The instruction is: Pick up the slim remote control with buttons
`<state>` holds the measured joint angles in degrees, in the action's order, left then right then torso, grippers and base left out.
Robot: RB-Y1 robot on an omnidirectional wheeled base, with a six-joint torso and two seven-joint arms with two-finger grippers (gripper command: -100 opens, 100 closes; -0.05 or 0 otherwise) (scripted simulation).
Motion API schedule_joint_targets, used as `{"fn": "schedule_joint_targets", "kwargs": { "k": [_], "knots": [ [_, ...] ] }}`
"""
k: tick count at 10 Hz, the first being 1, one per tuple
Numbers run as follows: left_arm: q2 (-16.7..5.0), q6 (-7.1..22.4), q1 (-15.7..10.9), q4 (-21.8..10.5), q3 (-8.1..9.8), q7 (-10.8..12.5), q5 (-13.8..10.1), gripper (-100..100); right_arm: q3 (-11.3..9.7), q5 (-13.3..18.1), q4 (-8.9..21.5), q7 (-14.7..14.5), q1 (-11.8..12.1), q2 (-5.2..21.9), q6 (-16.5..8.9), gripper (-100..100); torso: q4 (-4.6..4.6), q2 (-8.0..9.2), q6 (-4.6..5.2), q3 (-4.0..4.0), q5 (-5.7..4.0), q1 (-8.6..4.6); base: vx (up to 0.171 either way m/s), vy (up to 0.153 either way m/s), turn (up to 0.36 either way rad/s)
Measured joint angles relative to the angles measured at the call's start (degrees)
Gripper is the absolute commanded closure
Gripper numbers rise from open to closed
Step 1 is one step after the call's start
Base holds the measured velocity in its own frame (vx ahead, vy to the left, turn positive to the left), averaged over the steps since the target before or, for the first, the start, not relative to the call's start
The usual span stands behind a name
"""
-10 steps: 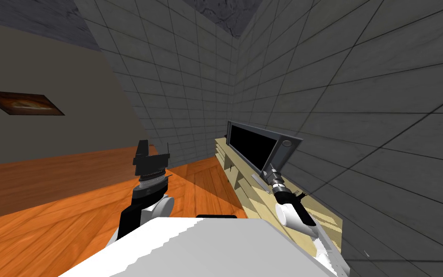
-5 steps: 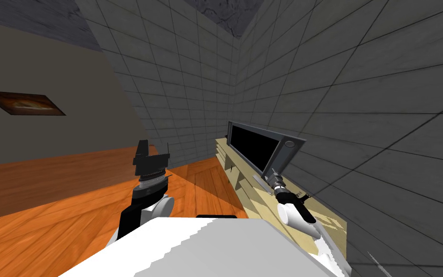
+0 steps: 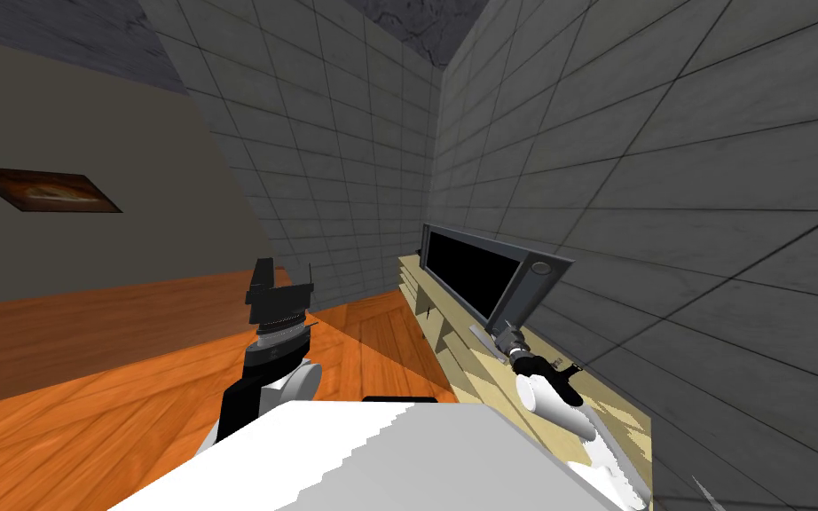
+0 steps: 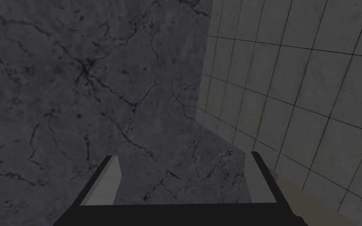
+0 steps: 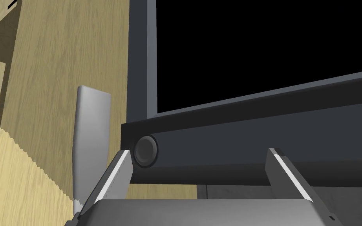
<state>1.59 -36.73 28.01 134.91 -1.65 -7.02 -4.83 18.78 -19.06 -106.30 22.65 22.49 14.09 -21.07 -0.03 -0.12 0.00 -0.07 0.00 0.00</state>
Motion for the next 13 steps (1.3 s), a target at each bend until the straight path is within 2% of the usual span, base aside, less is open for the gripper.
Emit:
{"fn": "schedule_joint_targets", "kwargs": {
  "k": [1,5,13],
  "knots": [
    [0.0,0.0,0.0,0.0,0.00,0.0,0.0,0,0.3,-0.9,1.6,0.7,-0.4,0.5,-1.2,-100,0.00,-0.01,0.00,-0.01,-0.01,-0.02,0.031,-0.002,0.009],
    [0.0,0.0,0.0,0.0,0.00,0.0,0.0,0,1.5,-2.8,4.7,3.3,-1.7,1.3,-7.1,-100,-0.01,-0.06,0.00,-0.03,-0.02,-0.08,0.044,-0.013,0.017],
    [0.0,0.0,0.0,0.0,0.00,0.0,0.0,0,2.3,-7.1,12.2,8.0,-4.3,3.5,-18.2,-100,-0.02,-0.10,-0.01,-0.06,-0.03,-0.16,0.051,-0.026,0.023]
  ]
}}
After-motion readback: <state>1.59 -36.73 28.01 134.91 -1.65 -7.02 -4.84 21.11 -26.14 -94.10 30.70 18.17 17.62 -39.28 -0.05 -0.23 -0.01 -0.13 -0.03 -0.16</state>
